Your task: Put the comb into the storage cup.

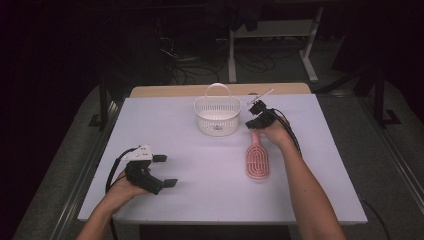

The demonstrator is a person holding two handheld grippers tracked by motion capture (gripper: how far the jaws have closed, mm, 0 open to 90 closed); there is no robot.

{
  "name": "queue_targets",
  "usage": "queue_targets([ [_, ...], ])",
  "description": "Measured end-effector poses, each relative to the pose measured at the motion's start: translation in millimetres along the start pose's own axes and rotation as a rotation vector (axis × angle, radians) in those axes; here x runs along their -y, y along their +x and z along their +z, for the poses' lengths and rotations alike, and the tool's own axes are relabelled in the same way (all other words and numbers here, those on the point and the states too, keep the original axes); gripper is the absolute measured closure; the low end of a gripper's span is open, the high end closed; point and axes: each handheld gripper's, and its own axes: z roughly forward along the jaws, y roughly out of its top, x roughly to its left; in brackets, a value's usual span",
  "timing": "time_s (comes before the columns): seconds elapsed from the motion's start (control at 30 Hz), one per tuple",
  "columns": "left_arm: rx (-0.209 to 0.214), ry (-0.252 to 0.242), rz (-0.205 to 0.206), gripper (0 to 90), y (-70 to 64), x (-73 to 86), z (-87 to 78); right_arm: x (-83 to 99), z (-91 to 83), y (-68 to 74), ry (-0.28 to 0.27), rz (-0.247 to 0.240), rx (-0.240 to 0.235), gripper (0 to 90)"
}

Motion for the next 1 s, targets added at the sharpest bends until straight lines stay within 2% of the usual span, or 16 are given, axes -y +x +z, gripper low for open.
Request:
queue_targets([
  [0.47,0.001,0.002,0.002,0.0,-0.2,0.1,0.1,0.2,8.7,-2.5,0.016,0.001,0.028,88.9],
  [1.0,0.001,0.002,0.001,0.0,-0.4,0.3,0.9,11.2,-2.1,-14.3,0.05,0.001,0.077,88.9],
])
